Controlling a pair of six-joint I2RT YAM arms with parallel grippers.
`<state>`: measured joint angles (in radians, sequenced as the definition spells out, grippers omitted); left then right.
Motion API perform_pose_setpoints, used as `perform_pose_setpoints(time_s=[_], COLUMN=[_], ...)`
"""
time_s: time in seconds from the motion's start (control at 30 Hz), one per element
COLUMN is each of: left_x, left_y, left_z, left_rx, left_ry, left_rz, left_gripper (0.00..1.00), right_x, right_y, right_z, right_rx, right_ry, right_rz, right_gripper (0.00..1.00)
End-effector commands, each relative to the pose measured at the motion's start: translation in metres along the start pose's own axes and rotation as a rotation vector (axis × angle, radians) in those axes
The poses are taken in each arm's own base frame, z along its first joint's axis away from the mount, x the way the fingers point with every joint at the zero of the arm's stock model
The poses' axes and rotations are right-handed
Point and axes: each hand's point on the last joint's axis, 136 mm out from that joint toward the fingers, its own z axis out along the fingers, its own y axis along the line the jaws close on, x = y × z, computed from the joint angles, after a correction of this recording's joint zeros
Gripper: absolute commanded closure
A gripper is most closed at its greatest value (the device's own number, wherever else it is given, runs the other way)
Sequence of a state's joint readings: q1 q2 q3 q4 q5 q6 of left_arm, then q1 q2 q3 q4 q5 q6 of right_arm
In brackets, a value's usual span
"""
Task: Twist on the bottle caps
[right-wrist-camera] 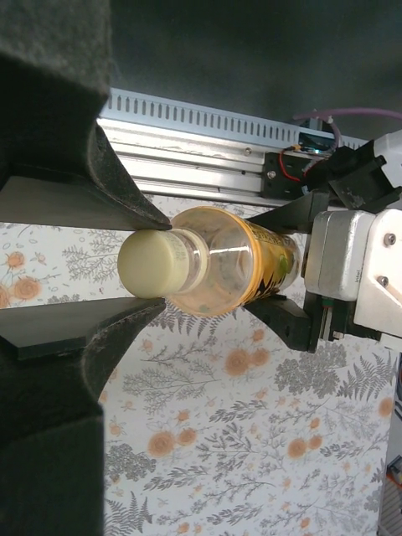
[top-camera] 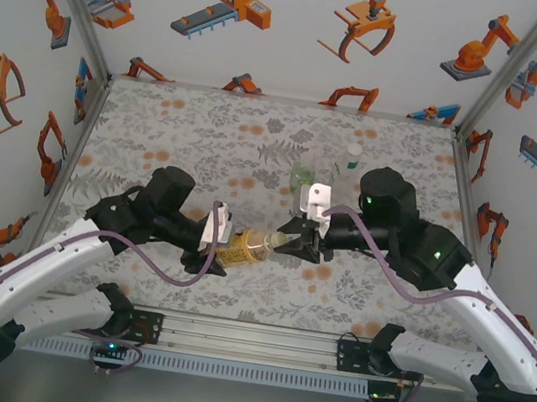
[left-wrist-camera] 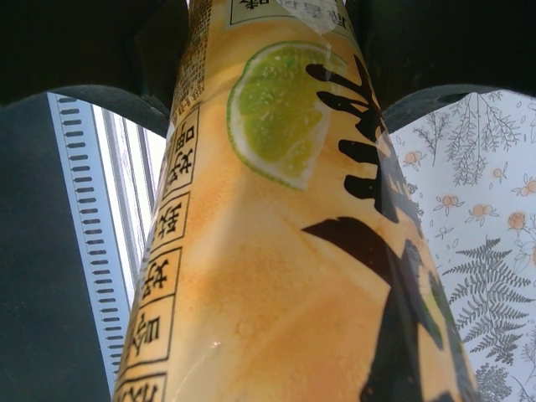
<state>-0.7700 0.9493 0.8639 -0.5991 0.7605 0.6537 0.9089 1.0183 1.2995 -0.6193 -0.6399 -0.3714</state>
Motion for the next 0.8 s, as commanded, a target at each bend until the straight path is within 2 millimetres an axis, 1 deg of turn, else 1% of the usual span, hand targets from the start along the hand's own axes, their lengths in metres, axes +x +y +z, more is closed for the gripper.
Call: perform_pose_setpoints(time_s=[0.0, 0.37, 0.53, 0.67, 0.77], left_x=[-0.019, -0.020, -0.020, -0.020, -0.021], left_y=[-0.006, -0.006, -0.006, -0.003, 0.001], left_z=[-0.004, -0.005, -0.005, -0.006, -0.008], left_rx=[0.040, 0.038, 0.039, 0.019, -0.020], left_ry=[-0.050, -0.051, -0.050, -0.047, -0.049], left_rz=[0.053, 0.046, 0.045, 0.046, 0.055], left_gripper=[1.00, 1.00, 1.00, 1.00, 1.00], right_x=[-0.007, -0.001, 0.001, 0.005, 0.003], right_y=[0.003, 0.011, 0.010, 0.003, -0.004], right_z=[-0.001, 0.005, 0.009, 0.015, 0.017], right_rx=[-0.019, -0.091, -0.097, -0.068, -0.026], right_ry=[-0.008, 0.023, 0.035, 0.043, 0.012], right_rz=[-0.033, -0.027, -0.025, 0.034, 0.103], right_gripper=[0.99, 1.00, 1.00, 1.00, 1.00])
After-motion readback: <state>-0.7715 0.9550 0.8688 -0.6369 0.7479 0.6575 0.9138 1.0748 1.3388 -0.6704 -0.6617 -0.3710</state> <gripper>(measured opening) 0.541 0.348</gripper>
